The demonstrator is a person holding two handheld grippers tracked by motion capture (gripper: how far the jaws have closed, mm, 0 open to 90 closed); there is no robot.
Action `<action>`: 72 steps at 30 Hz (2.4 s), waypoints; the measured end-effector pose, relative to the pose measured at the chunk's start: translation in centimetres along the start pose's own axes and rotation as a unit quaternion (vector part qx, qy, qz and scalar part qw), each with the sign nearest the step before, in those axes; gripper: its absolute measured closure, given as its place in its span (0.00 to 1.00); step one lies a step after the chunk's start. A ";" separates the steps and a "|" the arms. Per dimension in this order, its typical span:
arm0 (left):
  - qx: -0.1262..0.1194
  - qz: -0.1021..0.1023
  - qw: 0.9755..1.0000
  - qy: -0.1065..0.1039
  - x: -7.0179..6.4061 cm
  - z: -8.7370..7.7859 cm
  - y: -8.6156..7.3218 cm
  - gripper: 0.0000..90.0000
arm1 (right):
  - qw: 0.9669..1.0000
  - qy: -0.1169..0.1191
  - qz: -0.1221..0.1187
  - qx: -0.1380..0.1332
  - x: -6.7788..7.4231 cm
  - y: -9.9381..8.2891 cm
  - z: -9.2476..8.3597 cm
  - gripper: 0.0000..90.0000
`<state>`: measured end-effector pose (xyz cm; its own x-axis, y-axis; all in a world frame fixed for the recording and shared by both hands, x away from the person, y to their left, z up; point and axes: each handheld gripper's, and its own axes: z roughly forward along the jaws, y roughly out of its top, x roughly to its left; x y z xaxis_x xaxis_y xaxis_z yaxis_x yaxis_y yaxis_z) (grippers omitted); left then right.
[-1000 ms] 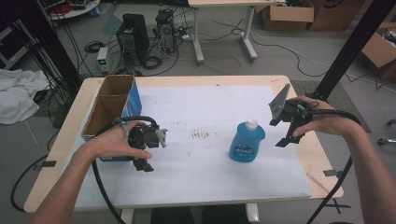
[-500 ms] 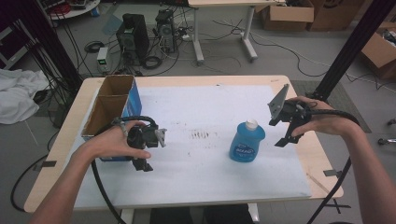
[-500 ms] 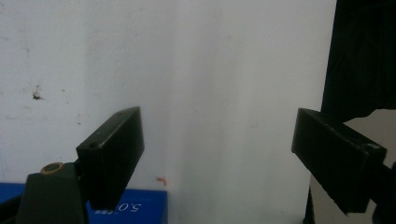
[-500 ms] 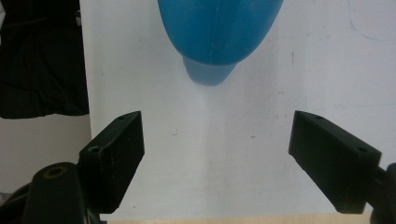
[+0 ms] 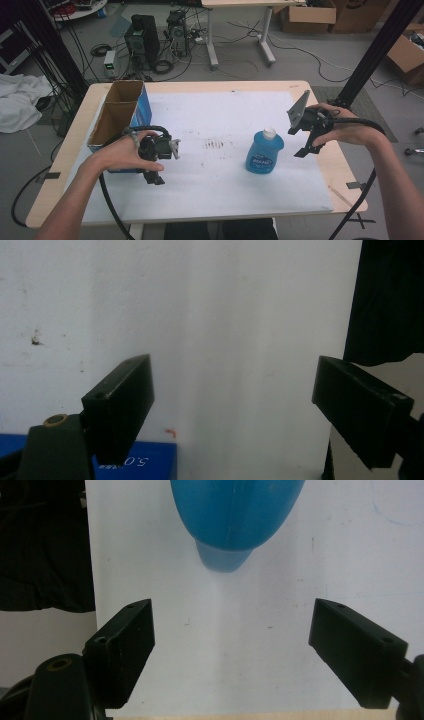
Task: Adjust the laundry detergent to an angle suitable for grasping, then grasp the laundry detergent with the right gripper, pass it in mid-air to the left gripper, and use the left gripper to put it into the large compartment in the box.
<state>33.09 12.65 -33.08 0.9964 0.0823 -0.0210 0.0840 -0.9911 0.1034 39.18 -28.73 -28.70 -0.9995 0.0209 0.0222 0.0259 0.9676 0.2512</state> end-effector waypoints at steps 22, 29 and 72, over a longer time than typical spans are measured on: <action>-0.006 0.006 1.000 -0.002 0.0 -0.3 -0.1 0.20 | 1.000 -0.015 0.012 -0.010 0.1 0.3 0.2 0.20; -0.009 0.006 1.000 -0.001 -0.1 -0.3 0.0 0.19 | 0.999 -0.018 0.025 -0.023 0.7 0.6 0.8 0.20; -0.011 0.012 1.000 -0.013 0.0 0.6 0.2 0.19 | 0.973 -0.026 0.102 -0.203 1.9 0.8 5.7 0.20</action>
<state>33.12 12.40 -33.64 0.9975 0.0554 -0.0432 0.0604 -0.9901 0.1267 37.25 -26.49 -33.96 -0.9720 0.2260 0.0649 0.2180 0.7626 0.6090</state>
